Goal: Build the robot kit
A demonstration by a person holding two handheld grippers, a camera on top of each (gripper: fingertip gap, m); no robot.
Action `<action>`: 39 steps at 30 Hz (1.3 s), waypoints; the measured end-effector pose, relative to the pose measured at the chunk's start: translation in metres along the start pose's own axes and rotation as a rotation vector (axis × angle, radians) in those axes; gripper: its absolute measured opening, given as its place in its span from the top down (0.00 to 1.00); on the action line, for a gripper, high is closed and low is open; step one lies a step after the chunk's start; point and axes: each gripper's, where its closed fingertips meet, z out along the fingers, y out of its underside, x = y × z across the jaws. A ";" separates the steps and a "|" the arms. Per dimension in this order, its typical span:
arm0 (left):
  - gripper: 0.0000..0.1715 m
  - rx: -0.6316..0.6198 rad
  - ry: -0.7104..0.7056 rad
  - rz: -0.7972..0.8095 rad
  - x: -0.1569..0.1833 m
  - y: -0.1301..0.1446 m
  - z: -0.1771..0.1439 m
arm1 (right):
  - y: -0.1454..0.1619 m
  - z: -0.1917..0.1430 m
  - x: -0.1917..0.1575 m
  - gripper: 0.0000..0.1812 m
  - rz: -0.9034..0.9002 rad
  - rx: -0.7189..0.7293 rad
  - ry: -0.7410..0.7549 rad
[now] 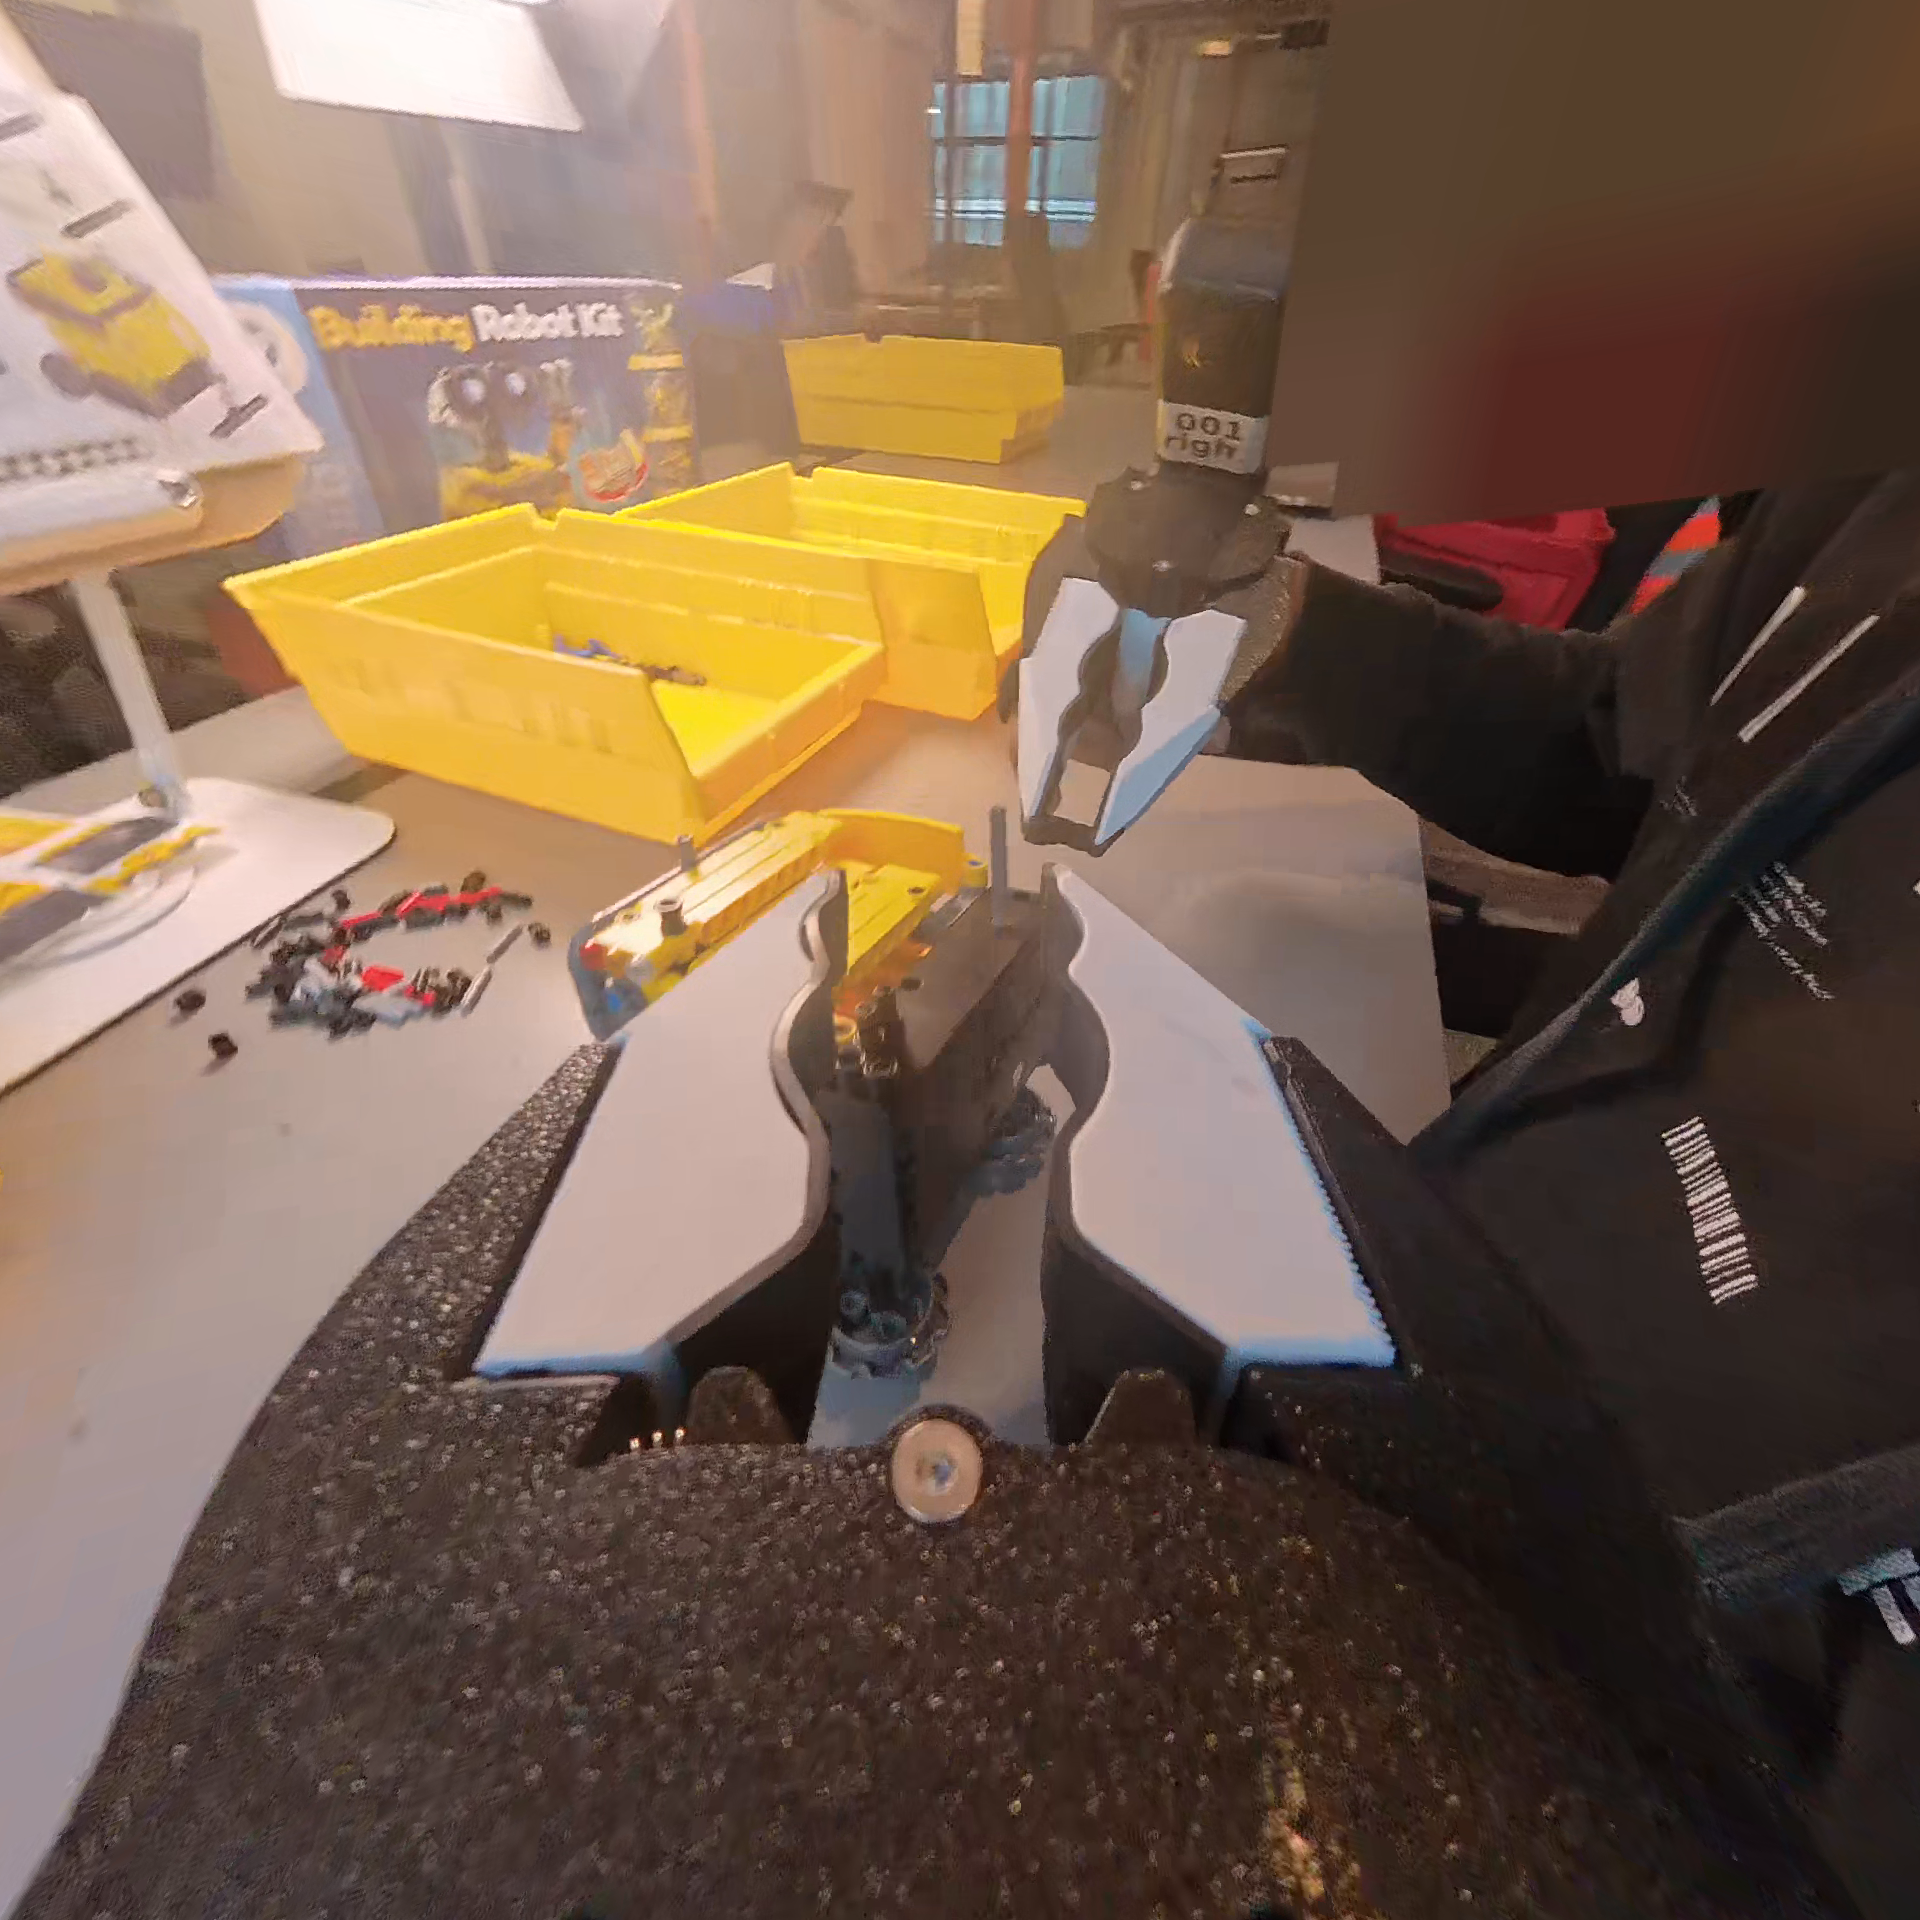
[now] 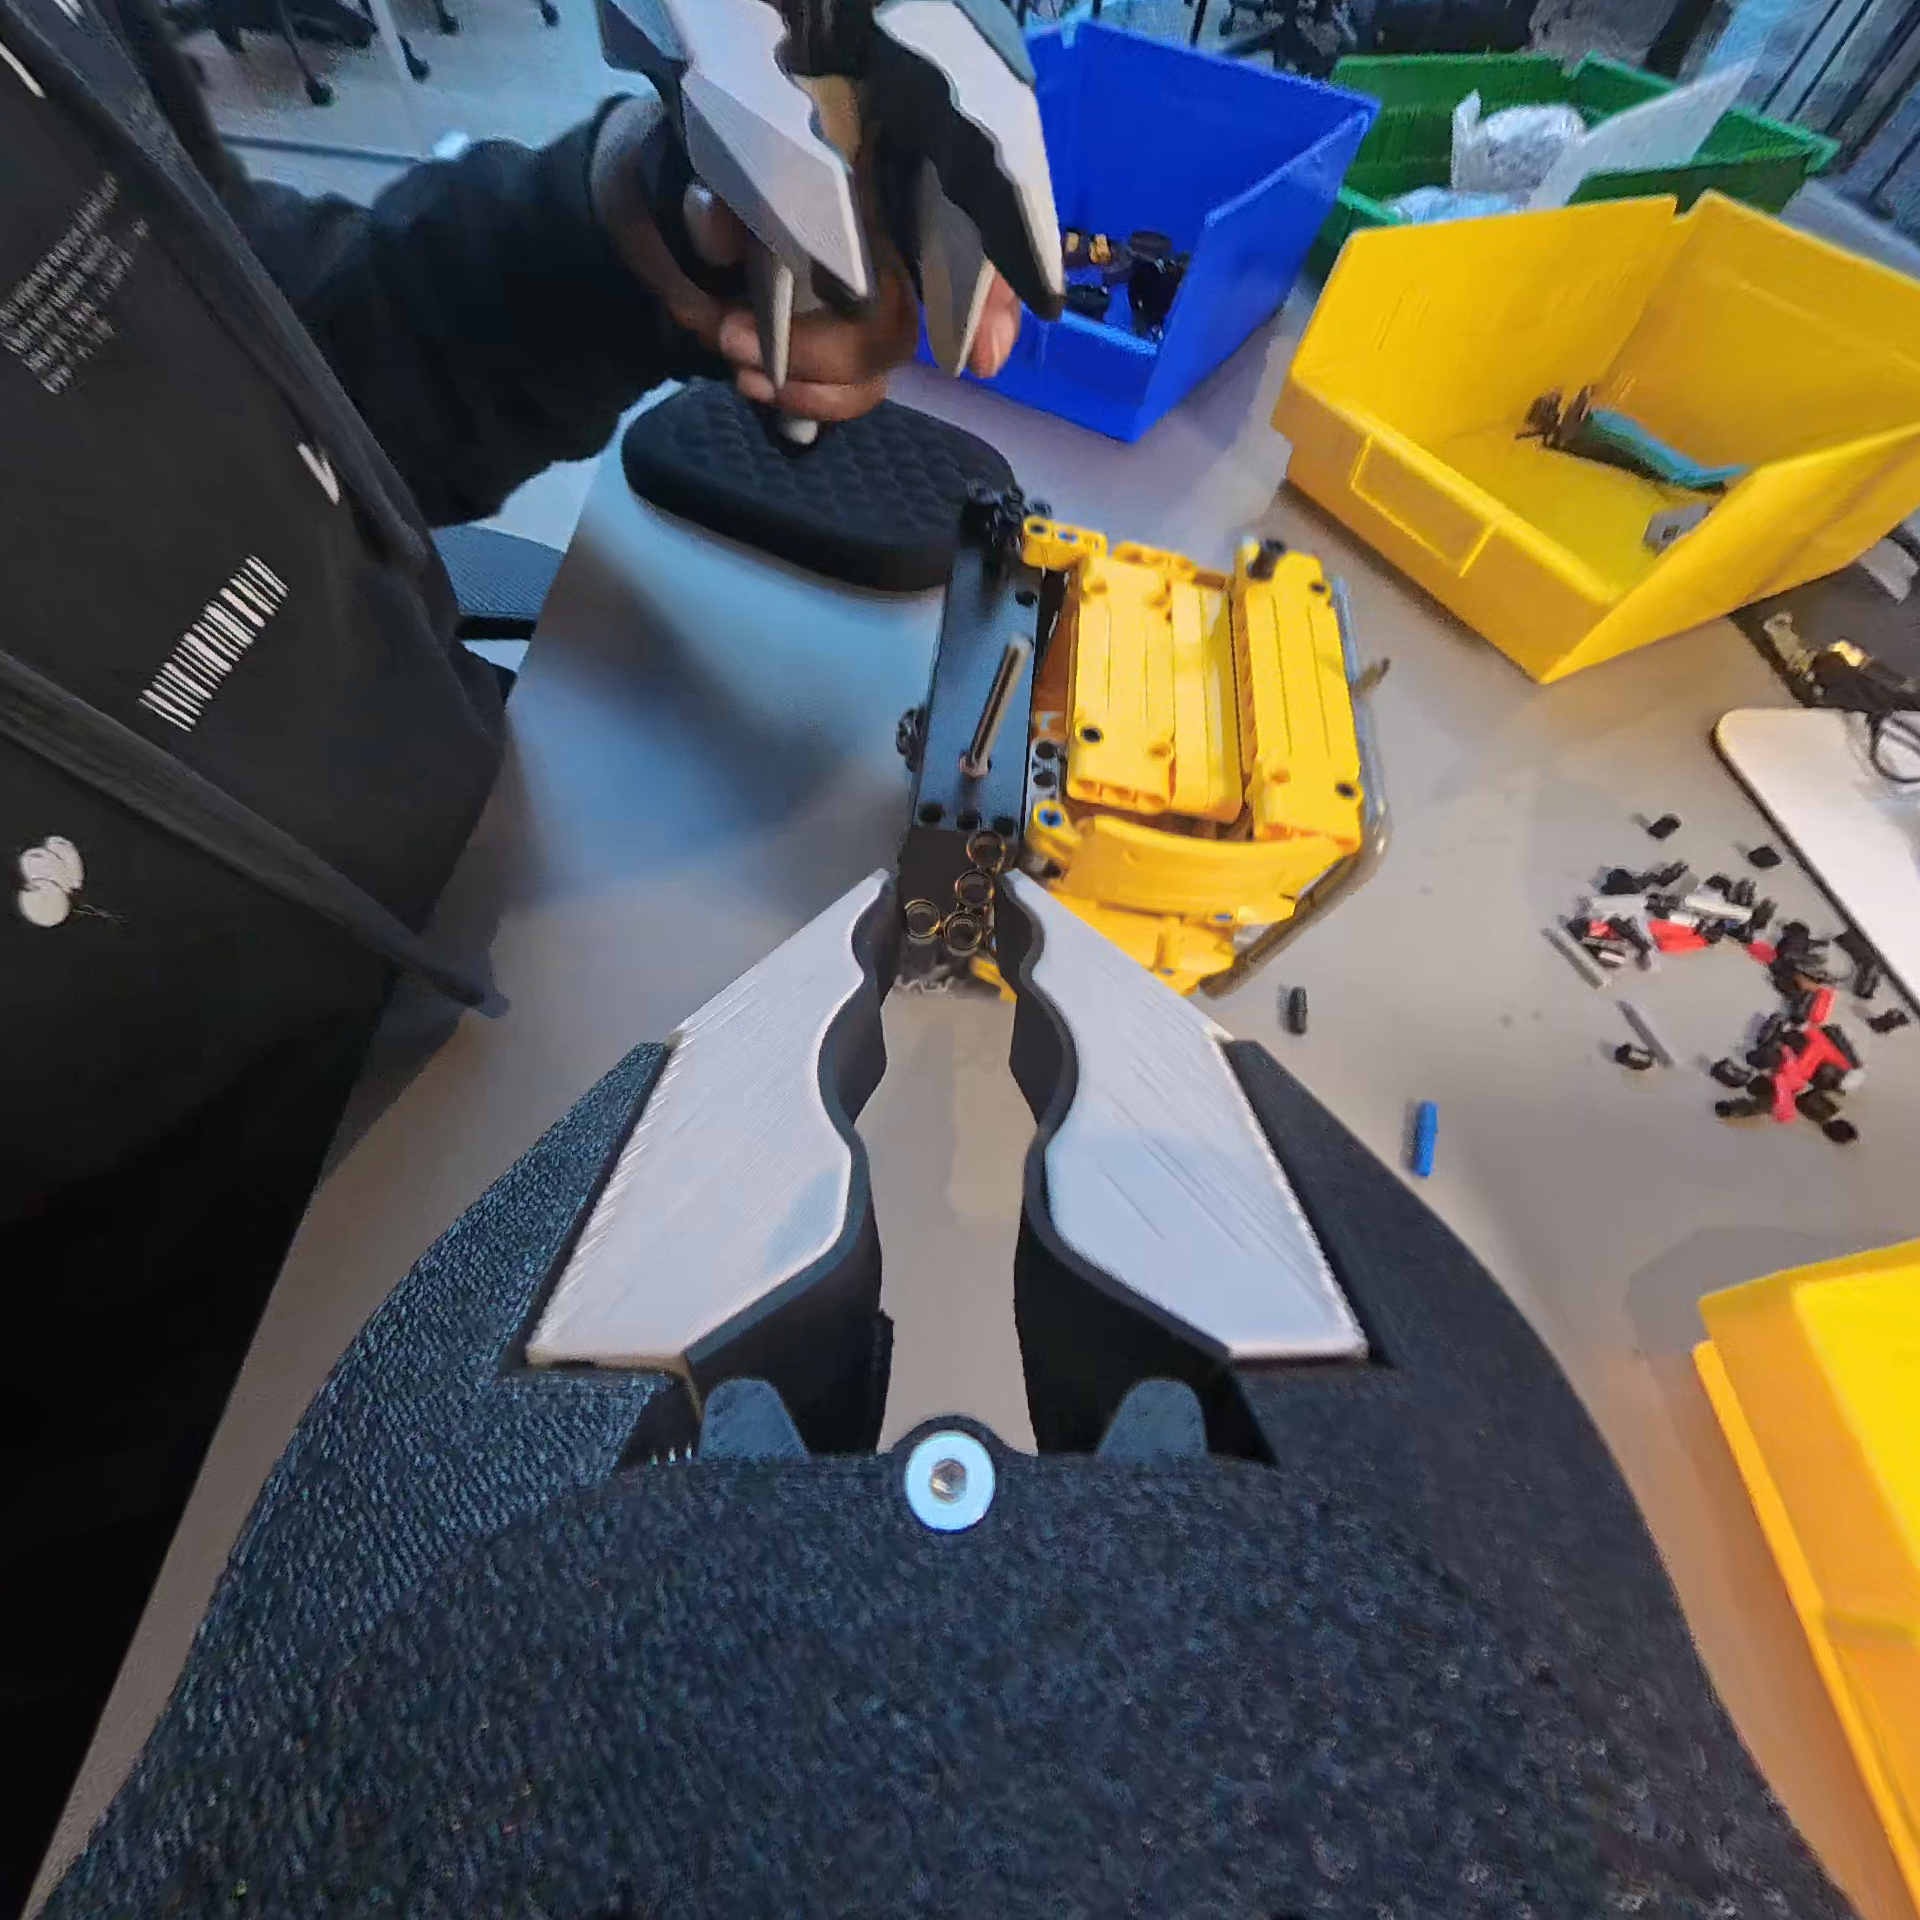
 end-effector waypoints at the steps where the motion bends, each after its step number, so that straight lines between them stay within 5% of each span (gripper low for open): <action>1: 0.81 -0.015 0.027 0.031 0.003 -0.004 0.005 | -0.007 -0.001 -0.001 0.90 -0.018 0.005 -0.008; 10: 0.86 -0.132 0.223 0.228 0.027 -0.009 0.044 | -0.050 0.012 -0.010 0.90 -0.135 0.015 -0.090; 20: 0.95 -0.184 0.206 0.266 0.025 0.007 0.047 | -0.053 0.025 -0.011 0.90 -0.183 -0.038 -0.115; 39: 0.98 -0.022 0.122 0.254 0.016 -0.007 0.045 | -0.068 0.018 0.002 0.90 -0.131 0.080 -0.018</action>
